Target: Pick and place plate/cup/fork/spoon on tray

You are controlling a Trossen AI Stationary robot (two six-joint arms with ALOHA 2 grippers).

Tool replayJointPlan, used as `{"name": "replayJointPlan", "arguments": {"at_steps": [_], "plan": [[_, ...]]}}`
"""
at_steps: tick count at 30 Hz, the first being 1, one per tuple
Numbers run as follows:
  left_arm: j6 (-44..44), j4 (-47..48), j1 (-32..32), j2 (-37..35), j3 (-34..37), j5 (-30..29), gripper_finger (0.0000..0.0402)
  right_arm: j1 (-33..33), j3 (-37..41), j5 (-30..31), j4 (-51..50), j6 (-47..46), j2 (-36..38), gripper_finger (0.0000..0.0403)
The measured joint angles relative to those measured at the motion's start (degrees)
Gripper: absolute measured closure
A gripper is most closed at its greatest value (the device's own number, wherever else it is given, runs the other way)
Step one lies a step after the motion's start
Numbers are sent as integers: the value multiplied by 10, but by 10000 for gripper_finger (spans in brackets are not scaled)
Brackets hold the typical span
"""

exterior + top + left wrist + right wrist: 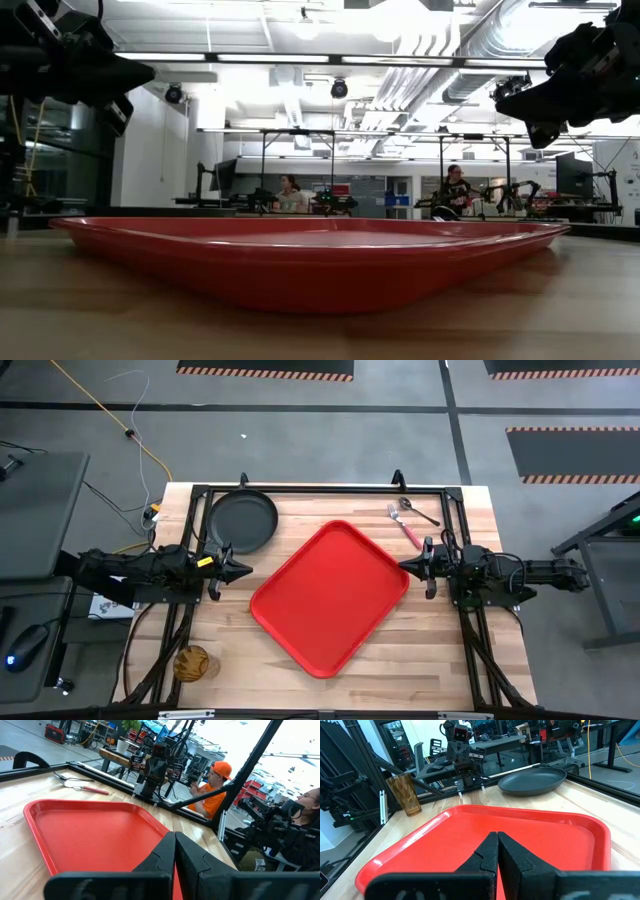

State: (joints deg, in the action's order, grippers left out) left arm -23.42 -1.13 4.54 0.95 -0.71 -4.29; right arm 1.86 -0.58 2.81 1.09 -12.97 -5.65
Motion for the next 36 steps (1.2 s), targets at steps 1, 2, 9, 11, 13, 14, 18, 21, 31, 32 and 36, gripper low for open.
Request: {"name": "replayJointPlan", "arguments": {"at_steps": [1, 2, 9, 11, 13, 14, 18, 21, 31, 32, 36], "plan": [[0, 0, 0, 0, 0, 0, 401, 0, 0, 0, 0, 0, 0, 402], [0, 0, 0, 0, 0, 0, 401, 0, 0, 0, 0, 0, 0, 402], [0, 0, 0, 0, 0, 0, 402, 0, 0, 0, 0, 0, 0, 402], [0, 0, 0, 0, 0, 0, 401, 0, 0, 0, 0, 0, 0, 402], [0, 0, 0, 0, 0, 0, 401, 0, 0, 0, 0, 0, 0, 402], [0, 0, 0, 0, 0, 0, 402, 0, 0, 0, 0, 0, 0, 402], [0, 0, 0, 0, 0, 0, 401, 0, 0, 0, 0, 0, 0, 402], [0, 0, 0, 0, 0, 0, 401, 0, 0, 0, 0, 0, 0, 402], [0, 0, 0, 0, 0, 0, 401, 0, 0, 48, 185, -122, 0, 402], [0, 0, 0, 0, 0, 0, 401, 0, 0, 79, 225, -131, 0, 402], [0, 0, 0, 0, 0, 0, 401, 0, 0, 236, 387, -155, 0, 402]]}}
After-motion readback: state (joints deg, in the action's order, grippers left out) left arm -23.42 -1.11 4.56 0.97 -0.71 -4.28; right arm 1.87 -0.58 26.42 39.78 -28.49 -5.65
